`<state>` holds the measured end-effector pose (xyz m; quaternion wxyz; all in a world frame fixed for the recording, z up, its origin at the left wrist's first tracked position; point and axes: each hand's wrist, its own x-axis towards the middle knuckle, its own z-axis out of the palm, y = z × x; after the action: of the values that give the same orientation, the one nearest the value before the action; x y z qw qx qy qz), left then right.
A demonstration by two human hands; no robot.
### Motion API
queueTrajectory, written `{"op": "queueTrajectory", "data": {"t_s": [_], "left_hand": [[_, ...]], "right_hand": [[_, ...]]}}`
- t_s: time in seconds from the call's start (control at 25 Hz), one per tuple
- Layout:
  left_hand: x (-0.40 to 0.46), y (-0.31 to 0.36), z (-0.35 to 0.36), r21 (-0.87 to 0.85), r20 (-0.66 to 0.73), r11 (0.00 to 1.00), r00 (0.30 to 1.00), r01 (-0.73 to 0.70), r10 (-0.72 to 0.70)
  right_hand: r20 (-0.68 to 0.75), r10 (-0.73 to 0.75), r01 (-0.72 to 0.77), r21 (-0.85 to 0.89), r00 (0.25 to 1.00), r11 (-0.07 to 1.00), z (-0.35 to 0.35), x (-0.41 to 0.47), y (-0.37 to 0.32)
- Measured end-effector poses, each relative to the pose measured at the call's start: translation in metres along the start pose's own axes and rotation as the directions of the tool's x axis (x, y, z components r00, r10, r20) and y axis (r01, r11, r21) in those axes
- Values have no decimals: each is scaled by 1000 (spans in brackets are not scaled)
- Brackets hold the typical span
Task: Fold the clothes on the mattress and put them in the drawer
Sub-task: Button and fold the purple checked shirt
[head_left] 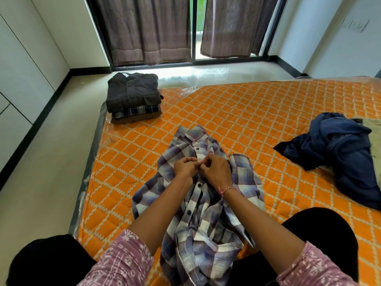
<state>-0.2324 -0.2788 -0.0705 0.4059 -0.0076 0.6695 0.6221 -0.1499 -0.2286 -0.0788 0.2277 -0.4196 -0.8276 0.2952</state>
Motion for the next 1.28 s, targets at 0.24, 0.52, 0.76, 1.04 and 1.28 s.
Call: {"op": "queueTrajectory", "data": {"t_s": [0.24,0.52,0.76,1.04,1.28], "left_hand": [[-2,-2,-5,82,52,995,997,-55,51],[-5,6,-5,173,163,978,982,-121,93],[-3,5,-6,168,224,960,957,-222,182],[1,16,-11,270,381,917,907,-294,178],[7,5,-20,539,417,729,886,-422,205]], "right_hand": [[28,22,-25,83,999,996,-3,3,5],[-8,56,-53,182,998,982,-4,6,4],[391,288,-484,649,874,587,-25,17,-4],[552,329,-642,672,766,369,-33,29,-2],[474,390,-613,612,790,500,-32,42,1]]}}
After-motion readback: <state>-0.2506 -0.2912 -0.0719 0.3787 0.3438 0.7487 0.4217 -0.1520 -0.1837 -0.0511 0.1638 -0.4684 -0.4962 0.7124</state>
